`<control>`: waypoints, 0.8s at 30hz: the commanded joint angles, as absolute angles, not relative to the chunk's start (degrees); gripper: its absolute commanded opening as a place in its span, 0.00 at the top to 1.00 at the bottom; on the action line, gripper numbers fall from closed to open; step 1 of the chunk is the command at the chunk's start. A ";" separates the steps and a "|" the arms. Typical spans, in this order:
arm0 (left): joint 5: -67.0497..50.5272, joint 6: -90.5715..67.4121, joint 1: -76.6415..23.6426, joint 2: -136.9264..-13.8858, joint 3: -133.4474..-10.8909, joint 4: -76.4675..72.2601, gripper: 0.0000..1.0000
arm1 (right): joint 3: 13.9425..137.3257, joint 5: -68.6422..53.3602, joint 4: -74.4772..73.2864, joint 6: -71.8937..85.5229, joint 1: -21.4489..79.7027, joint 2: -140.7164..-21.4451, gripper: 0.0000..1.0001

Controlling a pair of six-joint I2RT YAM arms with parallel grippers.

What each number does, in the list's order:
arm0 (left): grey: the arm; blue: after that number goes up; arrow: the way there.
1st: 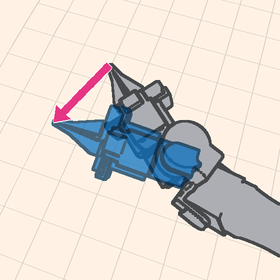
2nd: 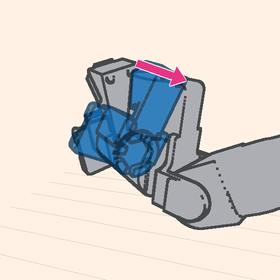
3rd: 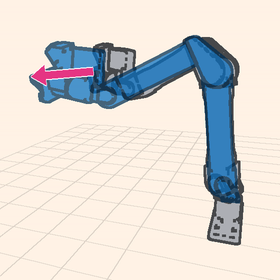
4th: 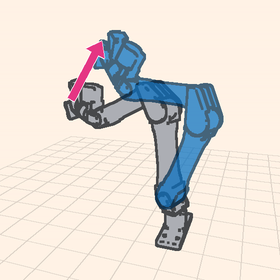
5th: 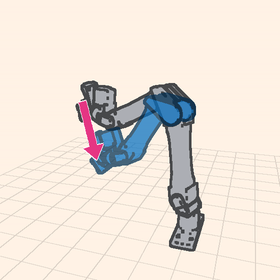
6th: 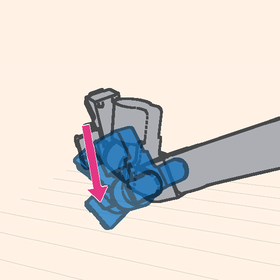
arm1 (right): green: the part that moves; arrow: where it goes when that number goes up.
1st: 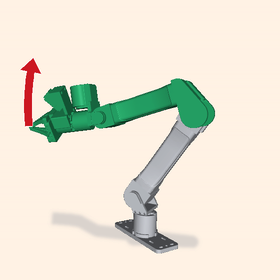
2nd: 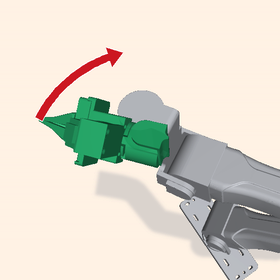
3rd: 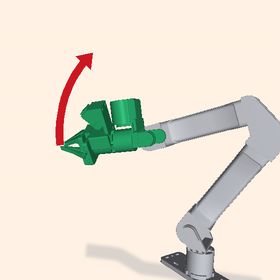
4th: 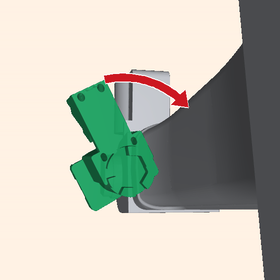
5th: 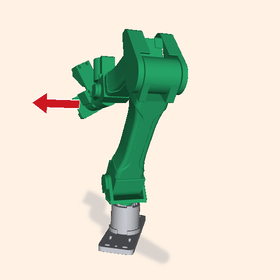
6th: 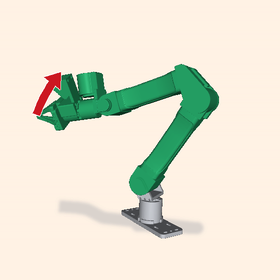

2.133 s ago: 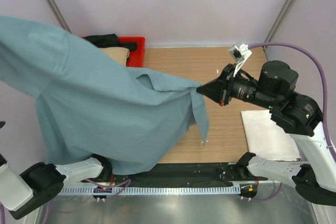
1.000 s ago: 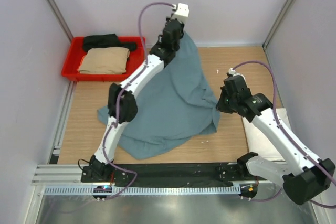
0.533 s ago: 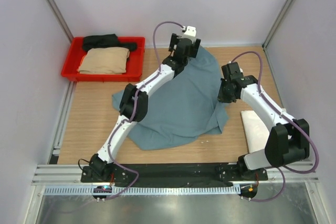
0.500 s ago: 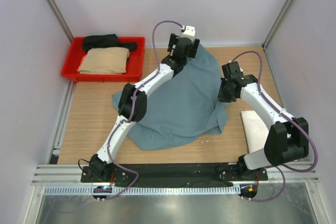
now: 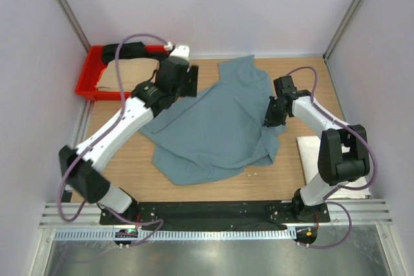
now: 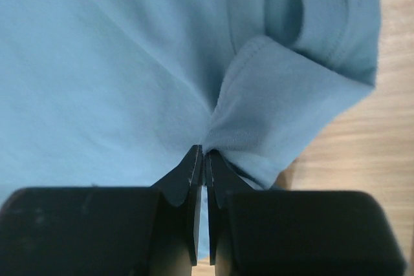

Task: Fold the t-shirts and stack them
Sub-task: Flatten the tshirt out

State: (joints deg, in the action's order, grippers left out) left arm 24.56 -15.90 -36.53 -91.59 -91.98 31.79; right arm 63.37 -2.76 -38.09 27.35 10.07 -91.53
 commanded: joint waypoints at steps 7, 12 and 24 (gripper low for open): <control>9.16 -38.40 -33.31 -71.30 -61.72 51.24 0.25 | 76.09 -10.37 -29.62 32.78 8.00 -101.15 0.88; 4.66 -43.68 -32.35 -68.64 -52.40 49.39 0.40 | 84.36 -23.42 -24.98 40.50 5.28 -110.28 0.82; 0.35 -47.63 -31.99 -66.53 -42.46 46.32 0.27 | 70.82 -8.80 -38.58 25.58 6.06 -94.25 0.46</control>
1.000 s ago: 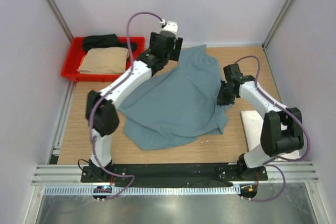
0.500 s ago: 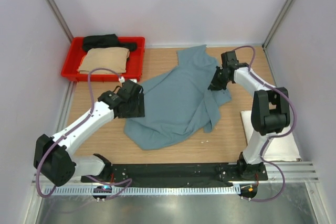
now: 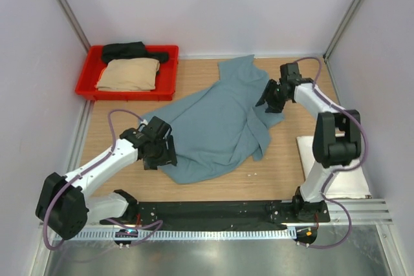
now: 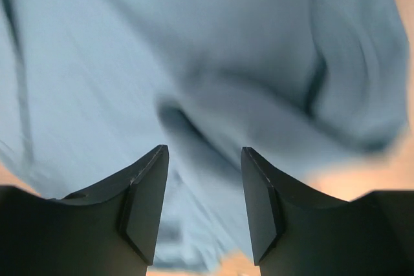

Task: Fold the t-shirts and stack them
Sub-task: Flatten the tshirt out

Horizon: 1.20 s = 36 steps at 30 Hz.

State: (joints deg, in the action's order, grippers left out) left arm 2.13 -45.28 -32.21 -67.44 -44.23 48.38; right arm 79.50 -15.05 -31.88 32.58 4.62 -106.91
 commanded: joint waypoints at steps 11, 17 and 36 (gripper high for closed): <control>-3.69 -47.81 -30.59 -73.91 -38.67 37.44 0.26 | 45.36 -4.31 -34.01 27.69 14.59 -75.94 0.40; -4.39 -48.51 -29.97 -79.10 -37.62 35.43 0.27 | 42.63 -1.76 -32.97 27.25 14.85 -76.02 0.38; -0.35 -56.33 -28.92 -56.62 -40.25 53.42 1.00 | 42.19 -7.46 -40.23 30.93 14.85 -68.43 0.99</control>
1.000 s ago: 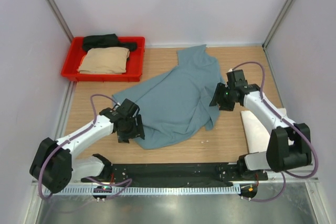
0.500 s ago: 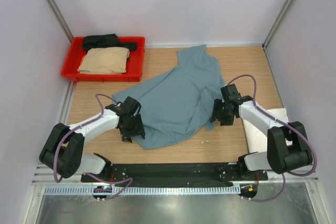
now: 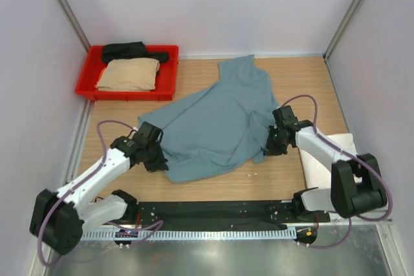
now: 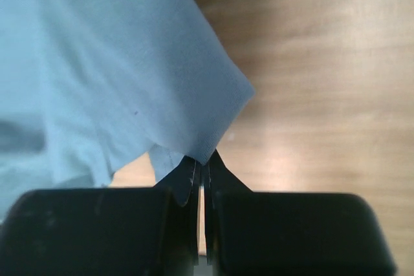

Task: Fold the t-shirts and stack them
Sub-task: Flatten the tshirt out

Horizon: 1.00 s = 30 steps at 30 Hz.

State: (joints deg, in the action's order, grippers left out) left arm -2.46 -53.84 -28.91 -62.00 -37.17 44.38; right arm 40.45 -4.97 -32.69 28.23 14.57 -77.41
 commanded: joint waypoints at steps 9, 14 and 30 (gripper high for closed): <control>1.47 -51.16 -28.92 -59.12 -51.13 57.67 1.00 | 48.58 -12.83 -47.21 30.33 13.98 -64.40 0.99; 3.34 -42.38 -28.92 -83.19 -68.78 54.40 1.00 | 62.55 -15.63 -41.23 26.90 12.92 -84.31 0.94; -3.38 -34.98 -25.14 -89.92 -77.63 50.49 0.18 | 71.75 -11.60 -47.29 18.45 12.74 -90.10 0.53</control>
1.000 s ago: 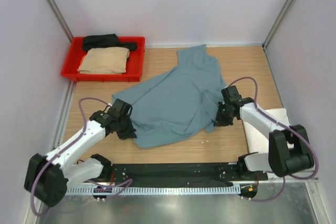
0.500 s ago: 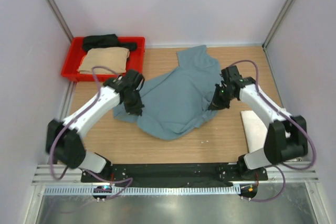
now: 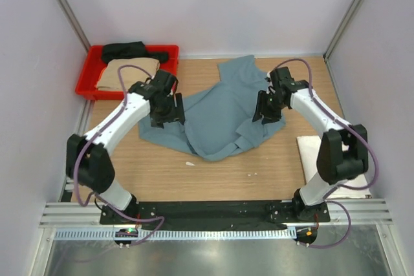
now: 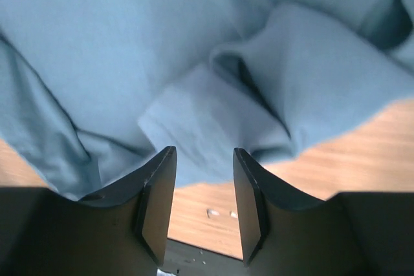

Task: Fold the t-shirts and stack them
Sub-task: Flatten the tshirt out

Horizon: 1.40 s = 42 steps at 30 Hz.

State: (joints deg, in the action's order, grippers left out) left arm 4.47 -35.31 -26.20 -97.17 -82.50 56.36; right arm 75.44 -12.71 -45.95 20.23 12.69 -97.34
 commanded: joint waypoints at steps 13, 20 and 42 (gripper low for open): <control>-19.26 -44.30 -17.05 -103.88 -71.80 31.46 1.00 | 65.83 -13.98 -41.66 24.08 14.33 -85.52 0.53; -11.78 -47.46 -17.05 -102.14 -72.43 33.58 0.90 | 65.92 -14.33 -42.01 23.29 14.33 -86.75 0.53; -5.10 -55.72 -19.34 -108.02 -72.69 34.98 0.81 | 66.36 -14.24 -41.57 22.33 14.41 -87.54 0.53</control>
State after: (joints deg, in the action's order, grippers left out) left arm -7.88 -54.17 -19.27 -107.55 -71.02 34.54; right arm 65.14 -14.31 -42.46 22.81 14.15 -89.08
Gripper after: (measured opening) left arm 0.195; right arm 0.471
